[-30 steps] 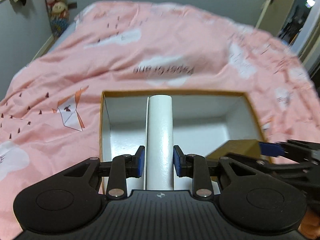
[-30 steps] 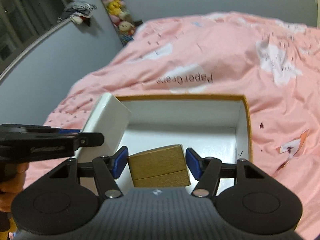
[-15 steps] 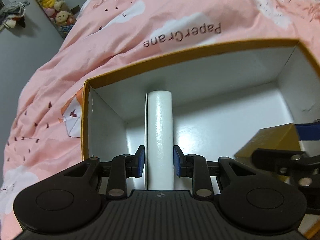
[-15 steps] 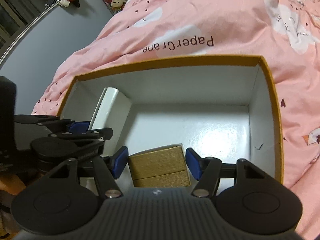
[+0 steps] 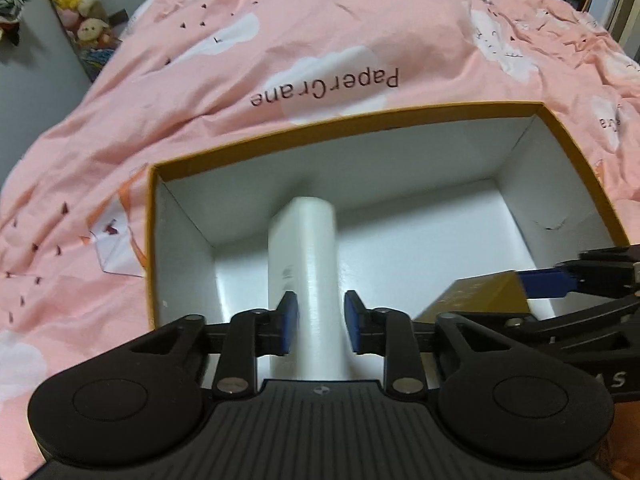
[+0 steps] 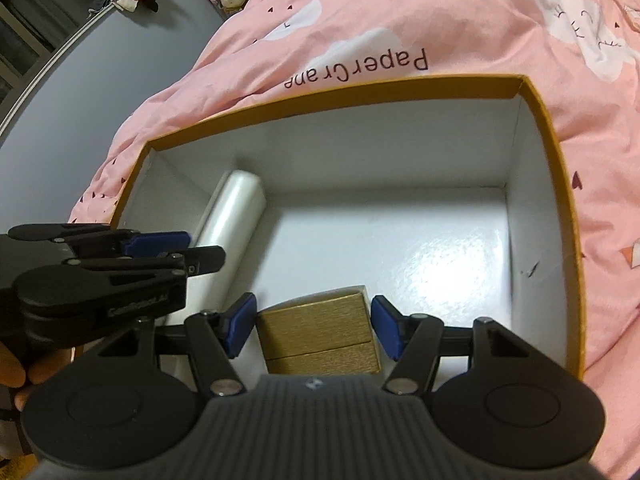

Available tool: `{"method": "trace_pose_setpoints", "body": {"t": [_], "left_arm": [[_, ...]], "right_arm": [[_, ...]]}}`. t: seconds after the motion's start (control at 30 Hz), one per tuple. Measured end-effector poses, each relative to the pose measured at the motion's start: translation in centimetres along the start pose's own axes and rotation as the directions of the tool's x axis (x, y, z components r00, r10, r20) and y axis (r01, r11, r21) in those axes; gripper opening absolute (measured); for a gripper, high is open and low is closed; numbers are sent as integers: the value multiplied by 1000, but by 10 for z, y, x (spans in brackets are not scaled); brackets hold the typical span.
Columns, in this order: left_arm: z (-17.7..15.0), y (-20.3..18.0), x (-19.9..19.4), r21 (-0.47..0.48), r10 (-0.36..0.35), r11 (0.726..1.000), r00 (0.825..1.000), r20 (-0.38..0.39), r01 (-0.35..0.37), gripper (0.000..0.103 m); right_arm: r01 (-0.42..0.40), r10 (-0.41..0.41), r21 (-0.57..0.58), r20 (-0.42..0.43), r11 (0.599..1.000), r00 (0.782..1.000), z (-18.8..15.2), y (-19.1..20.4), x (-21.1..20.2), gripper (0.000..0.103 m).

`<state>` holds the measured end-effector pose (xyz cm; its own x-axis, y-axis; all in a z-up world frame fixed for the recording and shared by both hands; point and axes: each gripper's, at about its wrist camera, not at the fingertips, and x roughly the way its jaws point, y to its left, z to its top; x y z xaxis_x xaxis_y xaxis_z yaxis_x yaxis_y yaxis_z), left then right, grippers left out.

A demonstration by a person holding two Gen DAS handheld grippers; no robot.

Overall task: Organize objects
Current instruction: 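Carry both boxes into the orange box while the left tool releases the white box, then lower the gold box beside the white box and open the right tool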

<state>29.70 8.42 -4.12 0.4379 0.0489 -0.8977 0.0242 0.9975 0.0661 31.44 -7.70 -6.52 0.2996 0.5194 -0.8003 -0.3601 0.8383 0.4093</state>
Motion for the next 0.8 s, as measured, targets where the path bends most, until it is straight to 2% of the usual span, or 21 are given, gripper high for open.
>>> {"method": "trace_pose_setpoints", "body": {"t": [0.1, 0.17, 0.3, 0.47, 0.63, 0.8], "left_arm": [[-2, 0, 9, 13, 17, 1000, 1000, 2, -17, 22], [-3, 4, 8, -4, 5, 1000, 1000, 0, -5, 21], [-10, 15, -26, -23, -27, 999, 994, 107, 30, 22], [-18, 38, -68, -78, 3, 997, 982, 190, 12, 23], [-22, 63, -79, -140, -3, 990, 983, 182, 29, 26], [-34, 81, -74, -171, -27, 984, 985, 169, 57, 26]], "right_arm": [[-3, 3, 7, -8, 1000, 1000, 0, 2, 3, 64], [-10, 10, 16, -17, 1000, 1000, 0, 3, 4, 64], [32, -32, 34, -25, 999, 999, 1, 8, 6, 64], [80, -77, 79, -45, 994, 996, 4, 15, 16, 64], [130, -126, 106, -40, 986, 991, 9, 28, 28, 64], [101, -97, 125, -37, 987, 995, 14, 39, 39, 64]]}}
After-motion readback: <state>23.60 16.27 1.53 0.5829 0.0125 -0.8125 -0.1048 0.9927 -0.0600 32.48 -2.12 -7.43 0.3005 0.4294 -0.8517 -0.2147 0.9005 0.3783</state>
